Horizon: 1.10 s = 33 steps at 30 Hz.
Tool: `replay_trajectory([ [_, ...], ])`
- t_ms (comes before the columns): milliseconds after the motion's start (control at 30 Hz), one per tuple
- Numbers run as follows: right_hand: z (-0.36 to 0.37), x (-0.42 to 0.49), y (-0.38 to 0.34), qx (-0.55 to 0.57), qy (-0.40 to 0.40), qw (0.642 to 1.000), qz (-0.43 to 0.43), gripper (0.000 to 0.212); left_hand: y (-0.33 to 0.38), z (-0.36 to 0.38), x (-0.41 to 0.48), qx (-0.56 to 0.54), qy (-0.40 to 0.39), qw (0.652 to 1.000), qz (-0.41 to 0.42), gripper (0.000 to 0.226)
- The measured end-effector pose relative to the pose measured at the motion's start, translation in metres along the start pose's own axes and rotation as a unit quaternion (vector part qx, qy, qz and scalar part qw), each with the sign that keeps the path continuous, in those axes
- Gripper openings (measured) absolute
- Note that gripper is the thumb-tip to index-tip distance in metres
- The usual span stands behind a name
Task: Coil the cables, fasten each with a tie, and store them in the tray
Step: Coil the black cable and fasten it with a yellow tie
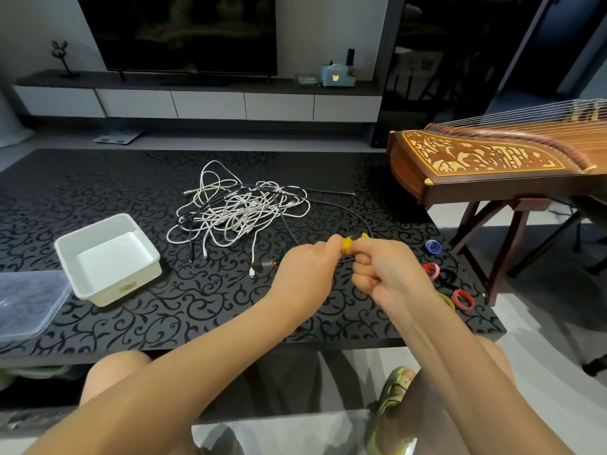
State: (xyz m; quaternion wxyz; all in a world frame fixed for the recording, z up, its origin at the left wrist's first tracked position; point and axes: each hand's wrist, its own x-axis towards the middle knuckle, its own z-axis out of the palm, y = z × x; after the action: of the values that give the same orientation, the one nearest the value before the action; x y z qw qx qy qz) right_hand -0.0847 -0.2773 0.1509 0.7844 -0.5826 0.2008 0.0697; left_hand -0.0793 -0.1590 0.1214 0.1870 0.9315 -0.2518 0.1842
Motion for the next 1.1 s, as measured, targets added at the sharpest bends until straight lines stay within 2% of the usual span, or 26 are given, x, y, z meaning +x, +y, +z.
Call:
replay_trajectory([
  [67,-0.003,-0.008,0.006,-0.022,-0.024,0.999,-0.041,0.029,-0.004,-0.001,-0.005,-0.063,0.006,0.998,-0.017,0.010],
  [167,-0.002,-0.019,0.012,-0.029,-0.040,0.994,-0.102,0.034,-0.007,-0.005,-0.014,-0.200,0.021,0.979,-0.041,0.021],
  [300,0.001,-0.024,0.013,-0.084,-0.031,0.984,-0.152,0.027,-0.004,-0.012,-0.016,-0.263,0.039,0.963,-0.036,0.003],
  [333,0.002,-0.025,0.014,-0.109,-0.022,0.981,-0.160,0.024,-0.004,-0.012,-0.014,-0.275,0.031,0.960,-0.051,0.006],
  [467,0.001,-0.023,0.020,-0.182,0.018,0.968,-0.173,0.019,-0.004,-0.015,-0.006,-0.263,-0.037,0.961,-0.080,0.020],
  [600,0.000,-0.018,0.023,-0.219,0.024,0.960,-0.171,0.022,-0.004,-0.013,-0.002,-0.136,-0.091,0.987,-0.011,0.023],
  [667,0.004,-0.016,0.024,-0.227,0.023,0.957,-0.178,0.019,0.001,-0.010,-0.001,-0.103,-0.086,0.991,-0.030,0.031],
  [833,-0.002,-0.013,0.031,-0.230,0.033,0.956,-0.178,0.024,0.011,0.002,-0.006,-0.163,-0.054,0.979,-0.111,0.040],
  [900,-0.005,-0.015,0.033,-0.234,0.024,0.956,-0.174,0.017,0.010,0.006,-0.005,-0.189,-0.048,0.970,-0.144,0.037],
  [1000,-0.007,-0.021,0.035,-0.199,-0.016,0.961,-0.191,0.018,0.003,0.001,-0.001,-0.241,-0.001,0.952,-0.189,0.032],
  [1100,-0.007,-0.026,0.033,-0.159,-0.033,0.966,-0.201,0.015,-0.003,-0.007,-0.002,-0.281,-0.006,0.941,-0.189,0.031],
])
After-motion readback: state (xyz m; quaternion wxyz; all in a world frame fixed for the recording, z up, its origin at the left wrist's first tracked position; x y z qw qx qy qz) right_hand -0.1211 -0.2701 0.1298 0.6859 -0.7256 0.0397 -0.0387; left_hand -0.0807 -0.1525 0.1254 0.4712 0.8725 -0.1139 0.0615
